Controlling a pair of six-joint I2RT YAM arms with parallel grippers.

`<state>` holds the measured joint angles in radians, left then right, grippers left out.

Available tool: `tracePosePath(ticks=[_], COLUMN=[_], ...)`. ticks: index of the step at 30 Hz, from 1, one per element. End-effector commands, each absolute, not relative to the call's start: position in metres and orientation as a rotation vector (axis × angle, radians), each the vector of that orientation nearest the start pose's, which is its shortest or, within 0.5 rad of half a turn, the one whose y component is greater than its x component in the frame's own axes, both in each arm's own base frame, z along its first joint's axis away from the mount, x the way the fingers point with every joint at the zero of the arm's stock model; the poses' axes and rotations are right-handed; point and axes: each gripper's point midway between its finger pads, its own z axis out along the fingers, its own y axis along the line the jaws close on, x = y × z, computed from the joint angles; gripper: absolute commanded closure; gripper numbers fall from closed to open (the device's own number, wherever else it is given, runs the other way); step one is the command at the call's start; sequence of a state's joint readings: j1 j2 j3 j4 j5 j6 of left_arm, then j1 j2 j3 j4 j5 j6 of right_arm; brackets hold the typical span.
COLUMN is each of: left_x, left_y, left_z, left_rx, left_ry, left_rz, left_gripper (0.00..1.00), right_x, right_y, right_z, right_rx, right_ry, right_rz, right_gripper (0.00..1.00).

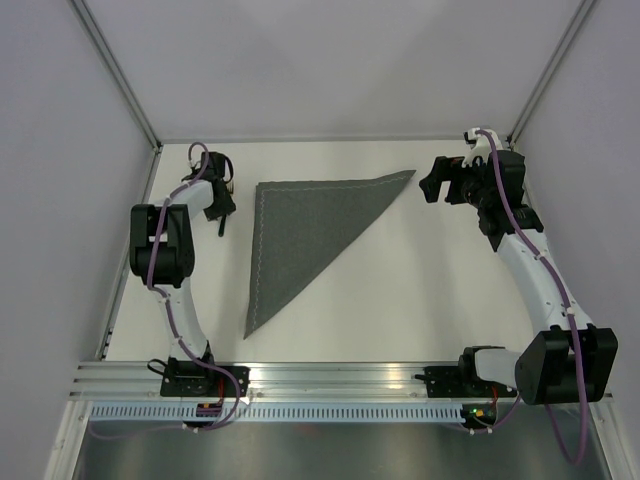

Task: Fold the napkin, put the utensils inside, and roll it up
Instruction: Grab a utensil with the left arm

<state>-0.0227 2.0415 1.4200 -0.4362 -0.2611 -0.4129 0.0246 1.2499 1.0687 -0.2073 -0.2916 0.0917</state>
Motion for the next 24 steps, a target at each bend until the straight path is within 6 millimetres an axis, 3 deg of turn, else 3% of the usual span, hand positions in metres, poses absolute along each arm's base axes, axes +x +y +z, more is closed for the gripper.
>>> tracePosePath(ticks=[1, 11, 20, 24], left_x=[0.467, 0.464, 0.463, 0.465], left_y=[0.021, 0.018, 0.02, 0.021], left_z=[0.022, 0.009, 0.004, 0.012], left_rx=[-0.553, -0.554, -0.542, -0.518], left_ry=[2.542, 2.608, 2.638, 2.627], left_rz=[0.188, 0.184, 0.2, 0.202], left_gripper=[0.56, 0.69, 0.97, 0.98], right_x=[0.393, 0.392, 0.391, 0.391], right_y=[0.067, 0.068, 0.068, 0.068], right_z=[0.254, 0.256, 0.257, 0.257], right_rx=[-0.128, -0.132, -0.13, -0.131], right_ry=[1.943, 1.936, 1.936, 1.936], right_rz=[0.38, 0.383, 0.383, 0.384], right_gripper=[0.02, 0.02, 0.02, 0.02])
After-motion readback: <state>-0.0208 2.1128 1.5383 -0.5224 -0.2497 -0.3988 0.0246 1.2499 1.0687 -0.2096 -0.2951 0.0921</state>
